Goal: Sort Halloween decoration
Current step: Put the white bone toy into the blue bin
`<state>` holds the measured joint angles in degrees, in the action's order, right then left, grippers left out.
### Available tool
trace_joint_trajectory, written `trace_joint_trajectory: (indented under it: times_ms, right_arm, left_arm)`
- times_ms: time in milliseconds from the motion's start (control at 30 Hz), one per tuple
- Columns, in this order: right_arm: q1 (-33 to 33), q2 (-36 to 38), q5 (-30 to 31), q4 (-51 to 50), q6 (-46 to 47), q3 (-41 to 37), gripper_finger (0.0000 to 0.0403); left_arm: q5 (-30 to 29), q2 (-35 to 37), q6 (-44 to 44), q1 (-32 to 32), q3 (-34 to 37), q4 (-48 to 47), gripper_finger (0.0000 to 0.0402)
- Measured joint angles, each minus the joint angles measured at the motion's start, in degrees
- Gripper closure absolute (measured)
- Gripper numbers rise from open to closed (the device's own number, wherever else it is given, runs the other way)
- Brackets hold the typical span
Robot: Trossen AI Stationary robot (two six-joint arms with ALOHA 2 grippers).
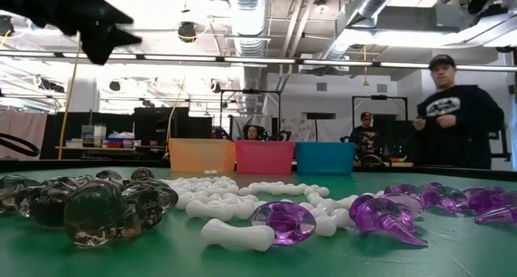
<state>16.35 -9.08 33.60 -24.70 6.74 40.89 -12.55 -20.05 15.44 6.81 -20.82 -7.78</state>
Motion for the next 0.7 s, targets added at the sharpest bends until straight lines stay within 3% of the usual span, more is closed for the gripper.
trace_joint_trajectory:
  times_ms: [67, 233, 400, 567, 700]
  right_arm:
    - [0.01, 2.75, -3.55, 0.77, -0.45, -2.75, 0.0284]
    - [0.01, 8.95, -4.76, 3.95, -2.2, -9.22, 0.0284]
    - [0.03, 8.35, -5.34, 4.23, -2.34, -12.21, 0.0284]
    - [0.06, 8.87, -6.95, 4.02, -1.34, -15.56, 0.0285]
    - [0.06, 8.89, -6.77, 4.75, 1.7, -19.57, 0.0285]
  left_arm:
    - [4.07, -0.01, -1.58, 0.0, 0.0, 2.35, 0.0223]
    - [8.43, 0.0, -2.37, 0.02, 0.0, 5.43, 0.0223]
    - [10.56, -0.02, -1.89, 0.02, 0.0, 5.5, 0.0223]
    - [16.68, 0.0, -1.85, 0.03, 0.0, 6.41, 0.0223]
    - [16.76, -0.04, -1.24, 0.0, 0.0, 6.26, 0.0223]
